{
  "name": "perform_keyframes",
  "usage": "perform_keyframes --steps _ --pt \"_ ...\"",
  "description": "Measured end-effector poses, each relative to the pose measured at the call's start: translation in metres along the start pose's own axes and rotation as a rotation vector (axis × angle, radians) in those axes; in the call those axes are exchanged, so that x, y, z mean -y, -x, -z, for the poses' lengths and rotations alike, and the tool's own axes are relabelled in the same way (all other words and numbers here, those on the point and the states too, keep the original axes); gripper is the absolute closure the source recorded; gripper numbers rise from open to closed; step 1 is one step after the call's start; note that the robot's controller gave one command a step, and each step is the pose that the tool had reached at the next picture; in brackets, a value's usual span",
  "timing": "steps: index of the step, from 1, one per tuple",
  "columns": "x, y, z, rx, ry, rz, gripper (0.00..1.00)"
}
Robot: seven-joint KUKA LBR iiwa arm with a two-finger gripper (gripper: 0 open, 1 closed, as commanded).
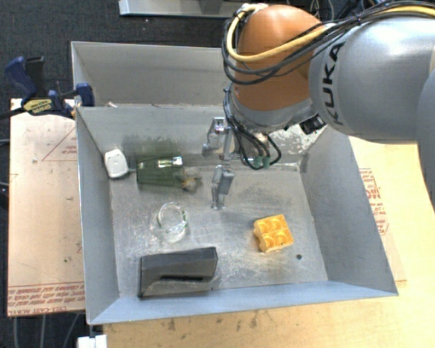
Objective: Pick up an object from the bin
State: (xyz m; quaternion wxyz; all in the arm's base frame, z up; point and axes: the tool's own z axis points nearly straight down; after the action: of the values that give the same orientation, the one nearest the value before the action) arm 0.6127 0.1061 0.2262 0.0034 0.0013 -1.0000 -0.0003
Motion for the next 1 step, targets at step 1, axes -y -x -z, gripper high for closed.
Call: perform_keyframes --steps 1 --pt "0.0005 0.0016 0.0043 0.008 0.001 -0.002 0.00"
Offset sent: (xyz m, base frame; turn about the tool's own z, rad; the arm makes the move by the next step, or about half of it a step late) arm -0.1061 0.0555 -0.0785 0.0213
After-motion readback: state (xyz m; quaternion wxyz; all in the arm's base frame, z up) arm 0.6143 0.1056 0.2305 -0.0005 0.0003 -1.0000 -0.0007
